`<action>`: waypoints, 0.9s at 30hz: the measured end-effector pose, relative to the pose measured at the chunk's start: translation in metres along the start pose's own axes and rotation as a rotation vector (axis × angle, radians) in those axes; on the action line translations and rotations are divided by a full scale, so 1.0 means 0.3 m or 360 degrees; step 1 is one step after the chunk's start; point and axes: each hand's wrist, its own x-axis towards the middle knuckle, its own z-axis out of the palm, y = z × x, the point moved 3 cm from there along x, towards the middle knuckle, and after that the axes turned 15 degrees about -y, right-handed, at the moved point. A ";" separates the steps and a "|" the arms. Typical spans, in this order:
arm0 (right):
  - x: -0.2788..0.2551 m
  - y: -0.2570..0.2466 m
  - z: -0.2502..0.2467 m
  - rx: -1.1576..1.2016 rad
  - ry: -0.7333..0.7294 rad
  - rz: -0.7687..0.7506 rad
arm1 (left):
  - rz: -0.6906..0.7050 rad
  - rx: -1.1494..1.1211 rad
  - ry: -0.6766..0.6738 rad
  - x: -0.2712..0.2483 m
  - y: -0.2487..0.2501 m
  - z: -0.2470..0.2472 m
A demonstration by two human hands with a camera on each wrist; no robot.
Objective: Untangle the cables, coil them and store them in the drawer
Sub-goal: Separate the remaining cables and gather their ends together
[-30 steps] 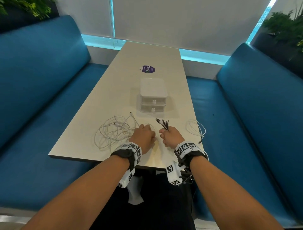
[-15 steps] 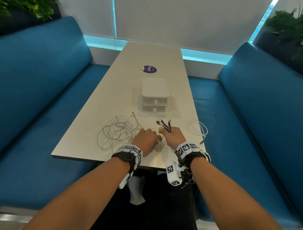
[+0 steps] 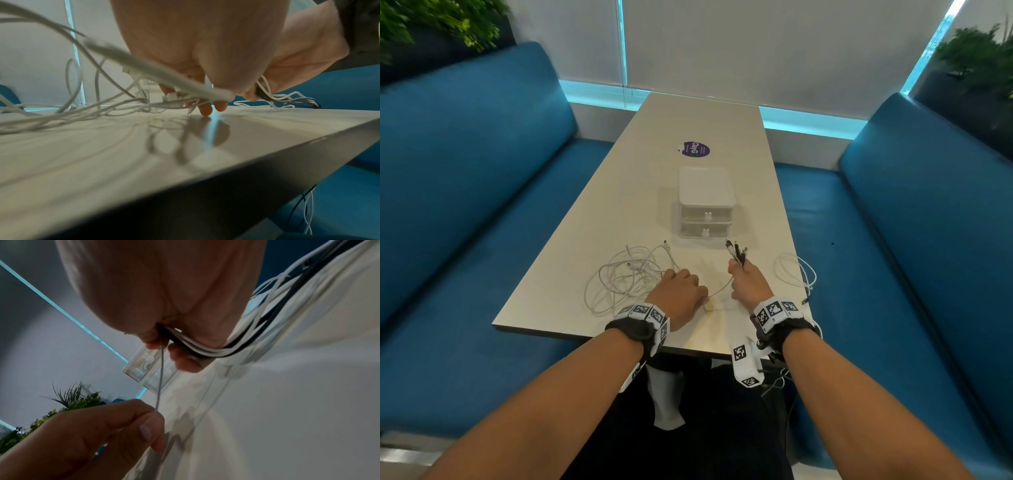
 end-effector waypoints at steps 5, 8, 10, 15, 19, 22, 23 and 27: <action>-0.017 -0.013 -0.010 0.0342 -0.0185 -0.0164 | 0.0025 0.0037 0.0007 0.018 0.015 0.003; -0.011 -0.022 -0.004 0.0373 -0.0268 -0.0192 | 0.0100 0.0123 0.0004 0.033 0.044 -0.002; -0.003 -0.035 0.010 0.0339 -0.0312 -0.0189 | 0.0147 0.0144 -0.0023 0.042 0.068 -0.006; 0.001 -0.055 0.034 -0.0401 -0.0422 -0.0131 | 0.0199 0.0034 -0.0041 0.059 0.071 0.011; -0.021 -0.008 0.012 -0.1321 -0.0426 -0.0073 | 0.0163 0.0033 -0.0026 0.039 -0.023 0.032; -0.016 0.030 -0.067 -0.1320 -0.0180 0.0053 | 0.0069 0.0020 -0.0077 0.013 -0.097 0.014; -0.008 0.035 -0.084 -0.1245 -0.0101 0.0103 | 0.0051 0.0033 -0.0087 0.007 -0.109 0.008; 0.006 0.001 -0.063 -0.0959 0.0047 0.0059 | -0.0006 -0.0011 -0.0095 0.018 -0.081 0.003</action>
